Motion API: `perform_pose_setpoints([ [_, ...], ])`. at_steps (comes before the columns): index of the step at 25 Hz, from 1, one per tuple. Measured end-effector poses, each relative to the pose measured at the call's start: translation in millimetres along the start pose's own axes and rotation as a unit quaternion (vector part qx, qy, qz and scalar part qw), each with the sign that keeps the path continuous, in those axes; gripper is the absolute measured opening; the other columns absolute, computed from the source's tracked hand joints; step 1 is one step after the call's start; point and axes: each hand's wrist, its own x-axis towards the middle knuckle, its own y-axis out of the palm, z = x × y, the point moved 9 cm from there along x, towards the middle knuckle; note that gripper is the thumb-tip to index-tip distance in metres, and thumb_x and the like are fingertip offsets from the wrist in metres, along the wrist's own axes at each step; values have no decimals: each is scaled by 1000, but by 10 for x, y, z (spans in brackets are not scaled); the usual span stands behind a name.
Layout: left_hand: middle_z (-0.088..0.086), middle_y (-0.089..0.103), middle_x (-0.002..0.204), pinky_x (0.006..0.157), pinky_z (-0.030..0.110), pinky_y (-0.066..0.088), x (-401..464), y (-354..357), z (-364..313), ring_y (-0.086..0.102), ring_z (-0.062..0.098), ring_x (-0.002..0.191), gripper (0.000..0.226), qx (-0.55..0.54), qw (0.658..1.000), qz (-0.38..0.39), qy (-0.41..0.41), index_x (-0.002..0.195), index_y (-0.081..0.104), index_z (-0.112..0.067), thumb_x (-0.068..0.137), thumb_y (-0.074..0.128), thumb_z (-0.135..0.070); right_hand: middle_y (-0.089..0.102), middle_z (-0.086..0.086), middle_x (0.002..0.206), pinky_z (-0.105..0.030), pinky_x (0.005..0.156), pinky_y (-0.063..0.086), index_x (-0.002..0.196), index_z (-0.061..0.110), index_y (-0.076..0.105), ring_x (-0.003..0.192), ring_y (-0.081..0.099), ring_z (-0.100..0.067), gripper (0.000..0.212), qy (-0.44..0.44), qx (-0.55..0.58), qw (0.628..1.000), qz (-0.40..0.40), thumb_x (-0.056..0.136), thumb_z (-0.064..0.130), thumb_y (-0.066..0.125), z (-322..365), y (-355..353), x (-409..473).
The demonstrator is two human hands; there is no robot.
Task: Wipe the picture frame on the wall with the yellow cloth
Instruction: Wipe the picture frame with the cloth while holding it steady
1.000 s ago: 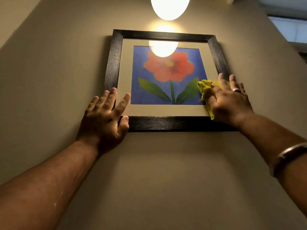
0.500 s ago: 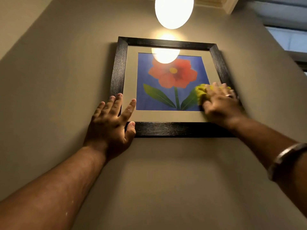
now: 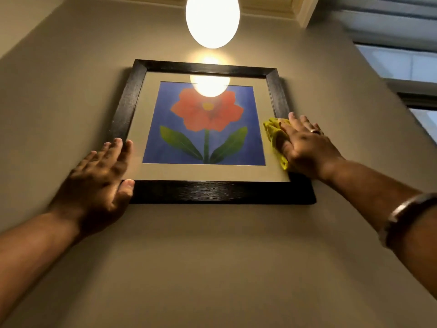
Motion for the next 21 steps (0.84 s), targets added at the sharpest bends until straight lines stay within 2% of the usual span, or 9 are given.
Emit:
perform_pose_setpoints([
  [3,26,17,160,120,53,19,103,-4,-72,24,40,146,95,31,998,17,-52,154,0,-10,79,16,-66,-2,-6,162,-40,121,5,150,26,9,149,-1,-24,60,-8,85,996,19,94,36,30,-36,113,-236],
  [5,30,9,160,120,51,12,172,78,-145,16,43,147,115,53,992,29,-110,152,-13,-14,68,9,-88,2,-4,161,-37,119,8,149,30,7,148,1,-23,69,-91,79,993,1,85,39,31,26,226,-793],
  [7,34,4,159,120,53,9,218,150,-196,10,48,147,125,67,989,37,-128,151,-17,-19,55,0,-97,10,-3,160,-37,115,11,148,31,8,146,8,-23,69,-151,46,987,-5,85,43,33,63,283,-1151],
  [8,35,3,158,120,55,9,228,167,-209,9,49,146,126,64,989,35,-128,151,-17,-20,53,-1,-98,12,-4,160,-39,115,13,149,30,12,146,11,-25,67,-163,31,986,-6,87,43,33,9,283,-1027],
  [12,32,0,160,121,55,8,181,166,-156,5,44,149,116,37,992,7,-122,149,-24,-29,60,5,-97,-1,-5,162,-46,120,7,149,25,10,148,-1,-28,58,-46,66,996,24,96,35,31,-2,15,452],
  [14,25,-5,162,121,54,5,172,156,-209,0,38,150,108,31,994,-13,-108,147,-26,-35,63,6,-95,-4,-5,162,-47,121,5,150,25,8,148,-4,-29,59,-12,85,996,29,97,37,30,-15,-103,815],
  [16,17,-11,163,121,51,-1,159,132,-246,-7,33,151,98,29,995,-29,-90,146,-25,-40,69,7,-91,0,-6,162,-47,120,7,149,26,10,148,-3,-31,62,-43,73,996,28,94,38,34,-27,39,475],
  [18,14,-14,163,121,51,-5,139,83,-322,-13,30,150,86,18,998,-31,-49,148,-21,-42,77,6,-82,6,-3,162,-42,119,9,148,31,16,148,1,-30,65,-96,68,993,2,86,41,35,37,236,-304],
  [21,9,-15,163,121,47,-12,209,81,-743,-18,28,149,69,29,995,-6,99,147,-21,-43,87,-1,-70,5,5,161,-39,118,14,147,38,15,148,0,-22,61,-109,60,992,0,89,44,35,90,267,-874],
])
